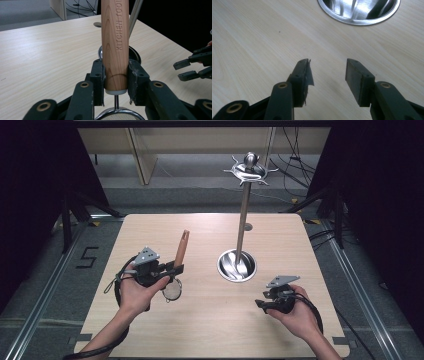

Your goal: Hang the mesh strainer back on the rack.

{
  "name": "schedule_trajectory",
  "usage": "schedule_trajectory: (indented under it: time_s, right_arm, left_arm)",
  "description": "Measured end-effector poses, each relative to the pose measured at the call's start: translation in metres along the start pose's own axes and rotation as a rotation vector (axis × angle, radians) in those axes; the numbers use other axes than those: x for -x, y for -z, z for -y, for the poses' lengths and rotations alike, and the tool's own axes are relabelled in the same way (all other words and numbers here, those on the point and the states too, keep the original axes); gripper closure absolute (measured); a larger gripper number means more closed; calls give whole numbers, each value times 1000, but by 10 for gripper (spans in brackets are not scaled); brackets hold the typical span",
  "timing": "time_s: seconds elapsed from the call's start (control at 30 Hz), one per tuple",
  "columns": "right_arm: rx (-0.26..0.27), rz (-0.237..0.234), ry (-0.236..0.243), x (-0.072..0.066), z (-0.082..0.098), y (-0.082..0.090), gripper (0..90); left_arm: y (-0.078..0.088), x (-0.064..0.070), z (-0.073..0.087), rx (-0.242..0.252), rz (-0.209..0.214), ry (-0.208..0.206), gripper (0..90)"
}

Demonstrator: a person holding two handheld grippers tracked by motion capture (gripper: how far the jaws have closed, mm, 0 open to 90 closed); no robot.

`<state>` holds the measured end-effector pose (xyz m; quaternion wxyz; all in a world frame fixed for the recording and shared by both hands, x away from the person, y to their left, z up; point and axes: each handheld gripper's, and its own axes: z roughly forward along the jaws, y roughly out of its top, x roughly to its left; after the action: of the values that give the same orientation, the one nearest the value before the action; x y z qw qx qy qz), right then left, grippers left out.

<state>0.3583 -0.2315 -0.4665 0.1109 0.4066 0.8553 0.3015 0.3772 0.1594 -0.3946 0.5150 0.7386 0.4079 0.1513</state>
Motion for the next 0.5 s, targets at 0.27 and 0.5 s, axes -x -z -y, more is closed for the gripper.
schedule_trajectory:
  time_s: [0.27,0.5]
  right_arm:
    - [2,-1,-3,0,0,0,541]
    - [17,8,20,1,0,0,538]
  left_arm:
    - [2,10,-8,58,-13,-23,682]
    - [0,18,-15,81,-11,-57,682]
